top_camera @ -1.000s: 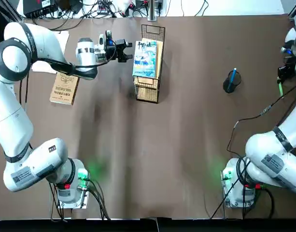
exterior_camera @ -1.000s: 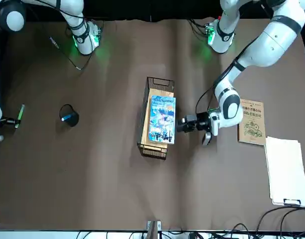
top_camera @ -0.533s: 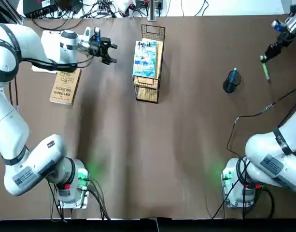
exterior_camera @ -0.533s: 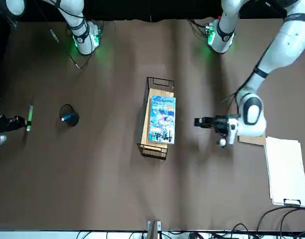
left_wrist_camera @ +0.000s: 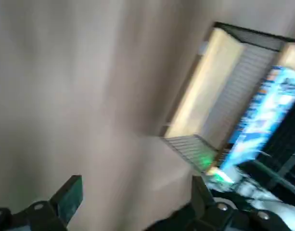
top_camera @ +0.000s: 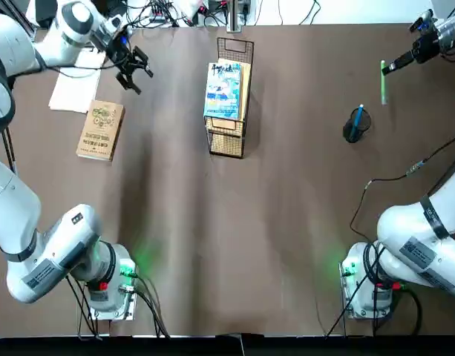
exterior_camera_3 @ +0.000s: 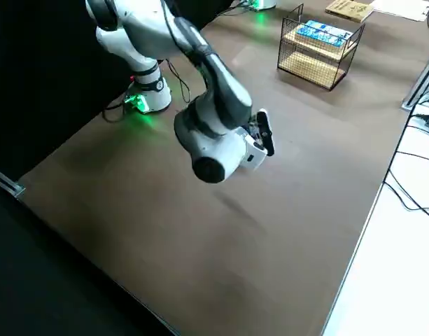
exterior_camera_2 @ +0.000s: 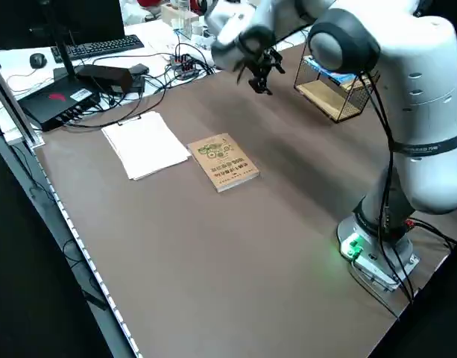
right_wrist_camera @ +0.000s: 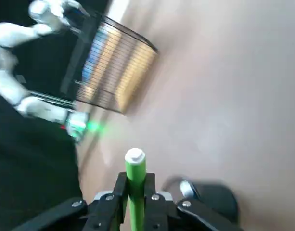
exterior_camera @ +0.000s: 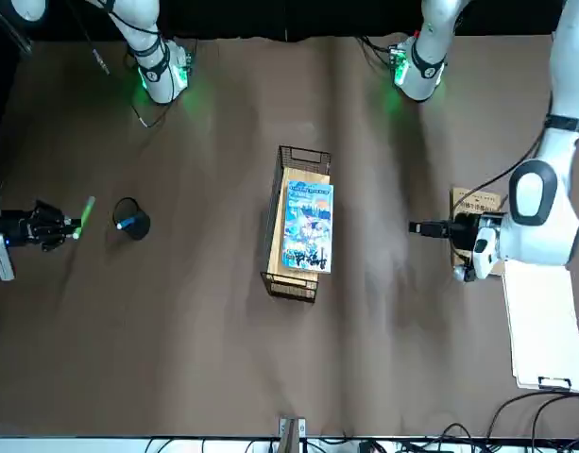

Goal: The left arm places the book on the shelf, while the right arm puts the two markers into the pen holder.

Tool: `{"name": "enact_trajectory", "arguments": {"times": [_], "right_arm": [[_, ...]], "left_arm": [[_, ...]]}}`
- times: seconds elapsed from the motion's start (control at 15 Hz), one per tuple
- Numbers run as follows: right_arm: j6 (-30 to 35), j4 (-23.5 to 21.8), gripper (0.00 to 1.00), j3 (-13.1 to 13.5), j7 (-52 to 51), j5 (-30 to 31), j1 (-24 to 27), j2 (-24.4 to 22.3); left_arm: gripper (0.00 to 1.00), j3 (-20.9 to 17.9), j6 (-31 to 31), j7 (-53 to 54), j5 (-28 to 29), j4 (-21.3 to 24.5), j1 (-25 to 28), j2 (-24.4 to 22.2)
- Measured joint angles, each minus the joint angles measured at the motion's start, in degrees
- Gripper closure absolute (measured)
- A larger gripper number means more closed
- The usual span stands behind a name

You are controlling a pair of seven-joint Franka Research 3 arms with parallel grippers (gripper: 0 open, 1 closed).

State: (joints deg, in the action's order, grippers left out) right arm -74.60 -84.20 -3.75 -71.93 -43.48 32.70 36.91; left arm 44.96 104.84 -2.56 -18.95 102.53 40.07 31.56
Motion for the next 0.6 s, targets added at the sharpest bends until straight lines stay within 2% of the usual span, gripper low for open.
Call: {"name": "enact_trajectory", "arguments": {"times": [0.07, 0.2, 0.33, 0.4, 0.47, 0.6], "right_arm": [[2.0, -4.1, 0.82, 0.0, -10.9, -8.0, 1.5, 0.5], [4.0, -8.0, 0.82, 0.1, -22.5, -13.4, 4.0, 2.3], [5.5, -10.0, 0.82, 0.2, -31.3, -15.1, 5.7, 5.4], [6.6, -10.7, 0.82, 0.2, -34.1, -15.4, 6.3, 7.0], [7.3, -11.2, 0.82, 0.2, -36.8, -15.7, 6.7, 8.4], [8.0, -11.8, 0.82, 0.2, -40.3, -16.0, 7.2, 10.5]], "left_arm": [[0.00, 0.1, -4.7, -5.6, 9.1, -3.1, -1.0, -2.4], [0.00, 0.1, -11.5, -8.8, 15.1, -7.7, -2.3, -4.3], [0.00, -1.4, -16.7, -10.9, 19.4, -12.7, -5.8, -6.0], [0.00, -4.3, -17.9, -11.5, 20.2, -14.7, -9.1, -7.5], [0.00, -9.2, -18.4, -11.9, 20.6, -16.0, -13.5, -9.6], [0.00, -21.3, -18.8, -12.0, 20.8, -17.4, -23.7, -14.7]]}}
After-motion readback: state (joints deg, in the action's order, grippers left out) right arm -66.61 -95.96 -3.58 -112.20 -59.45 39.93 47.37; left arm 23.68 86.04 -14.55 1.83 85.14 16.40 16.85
